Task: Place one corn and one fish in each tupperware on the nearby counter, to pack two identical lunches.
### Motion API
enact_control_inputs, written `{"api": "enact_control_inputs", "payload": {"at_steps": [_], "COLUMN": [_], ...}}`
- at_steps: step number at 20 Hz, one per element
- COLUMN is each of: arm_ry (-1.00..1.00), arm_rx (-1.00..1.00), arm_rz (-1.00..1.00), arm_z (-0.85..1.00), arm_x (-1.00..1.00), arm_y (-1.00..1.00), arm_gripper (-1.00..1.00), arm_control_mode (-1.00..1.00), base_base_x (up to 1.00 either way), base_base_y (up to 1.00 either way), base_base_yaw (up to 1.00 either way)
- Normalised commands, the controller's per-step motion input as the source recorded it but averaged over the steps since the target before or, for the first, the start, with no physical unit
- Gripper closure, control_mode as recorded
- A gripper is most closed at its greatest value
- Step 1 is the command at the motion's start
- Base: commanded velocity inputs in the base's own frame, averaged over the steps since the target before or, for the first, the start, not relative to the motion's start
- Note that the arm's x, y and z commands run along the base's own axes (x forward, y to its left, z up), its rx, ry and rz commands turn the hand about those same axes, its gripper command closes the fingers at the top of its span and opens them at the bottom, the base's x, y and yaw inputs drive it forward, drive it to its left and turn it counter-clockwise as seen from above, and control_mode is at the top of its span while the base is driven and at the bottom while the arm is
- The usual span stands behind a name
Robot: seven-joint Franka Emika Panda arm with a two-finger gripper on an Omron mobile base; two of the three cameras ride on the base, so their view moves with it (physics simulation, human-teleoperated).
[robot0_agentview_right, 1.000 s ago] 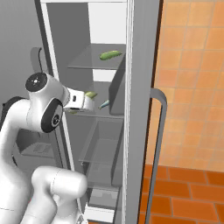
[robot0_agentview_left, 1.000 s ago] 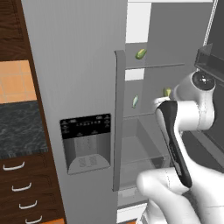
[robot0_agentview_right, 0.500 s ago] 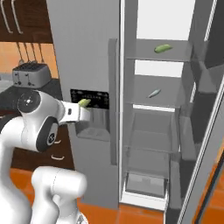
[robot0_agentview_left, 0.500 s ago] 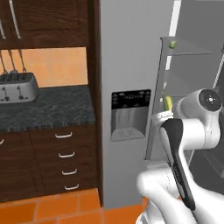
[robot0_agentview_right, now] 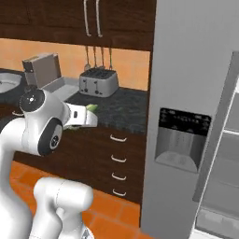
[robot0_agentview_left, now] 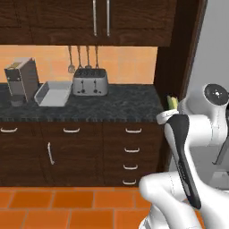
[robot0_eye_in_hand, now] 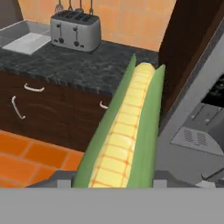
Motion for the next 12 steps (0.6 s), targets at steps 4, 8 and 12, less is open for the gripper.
{"api": "enact_control_inputs", "payload": {"at_steps": [4,8,12], "arm_ry": [0.00,0.00,0.00], "arm_rx": [0.00,0.00,0.00], "arm_rz": [0.00,0.00,0.00], "arm_z": [0.00,0.00,0.00], "arm_x": [0.00,0.00,0.00], "arm_y": [0.00,0.00,0.00], "arm_gripper": [1.00,1.00,1.00], "arm_control_mode": [1.00,1.00,1.00], "base_base_x": [0.26,0.69,1.00], "base_base_y": [1.00,1.00,1.00], "base_base_yaw": [0.55,0.51,0.35]}}
